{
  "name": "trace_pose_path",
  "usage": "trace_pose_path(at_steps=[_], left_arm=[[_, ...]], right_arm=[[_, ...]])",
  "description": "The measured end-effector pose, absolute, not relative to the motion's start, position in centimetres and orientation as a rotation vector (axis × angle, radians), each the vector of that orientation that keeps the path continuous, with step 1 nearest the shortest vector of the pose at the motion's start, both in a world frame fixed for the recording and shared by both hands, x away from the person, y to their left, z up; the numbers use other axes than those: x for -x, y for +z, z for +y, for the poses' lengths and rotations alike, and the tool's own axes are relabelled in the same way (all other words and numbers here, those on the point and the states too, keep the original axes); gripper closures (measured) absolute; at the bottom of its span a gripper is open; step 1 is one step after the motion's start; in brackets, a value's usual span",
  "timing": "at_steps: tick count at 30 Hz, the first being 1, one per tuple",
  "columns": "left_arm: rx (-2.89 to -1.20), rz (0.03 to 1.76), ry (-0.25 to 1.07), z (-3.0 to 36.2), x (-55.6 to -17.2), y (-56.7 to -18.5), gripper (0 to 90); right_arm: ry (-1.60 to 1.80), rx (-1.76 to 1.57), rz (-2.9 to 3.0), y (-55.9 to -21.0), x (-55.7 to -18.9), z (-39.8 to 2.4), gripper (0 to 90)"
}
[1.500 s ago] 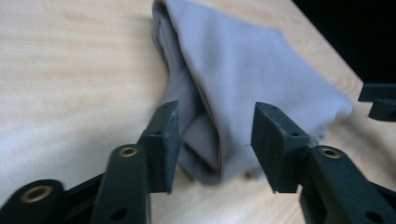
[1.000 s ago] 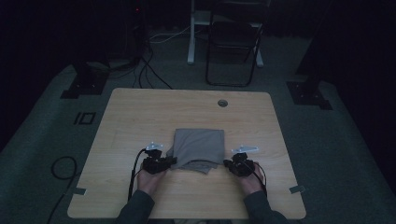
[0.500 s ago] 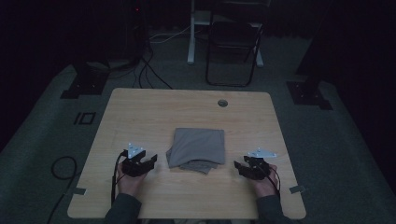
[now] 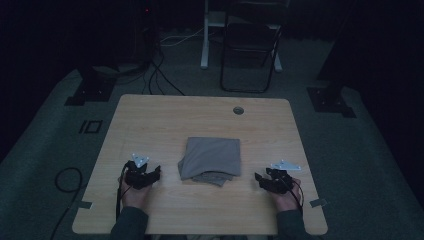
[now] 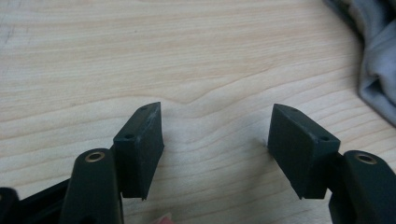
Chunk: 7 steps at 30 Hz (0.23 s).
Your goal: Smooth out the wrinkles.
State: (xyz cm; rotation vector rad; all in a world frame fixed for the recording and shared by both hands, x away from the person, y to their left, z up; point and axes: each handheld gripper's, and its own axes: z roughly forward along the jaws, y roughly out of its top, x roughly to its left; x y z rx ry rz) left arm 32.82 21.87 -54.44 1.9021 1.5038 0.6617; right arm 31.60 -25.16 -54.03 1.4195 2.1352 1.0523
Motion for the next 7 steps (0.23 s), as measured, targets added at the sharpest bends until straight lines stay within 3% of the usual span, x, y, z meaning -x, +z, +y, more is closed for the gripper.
trace_pose_path(at_steps=[7], left_arm=[[-1.892, 1.532, 0.668, 21.89, -32.90, -54.47, 27.6]], right_arm=[[1.034, -1.410, 2.140, -54.14, -31.69, -25.07, 41.8]])
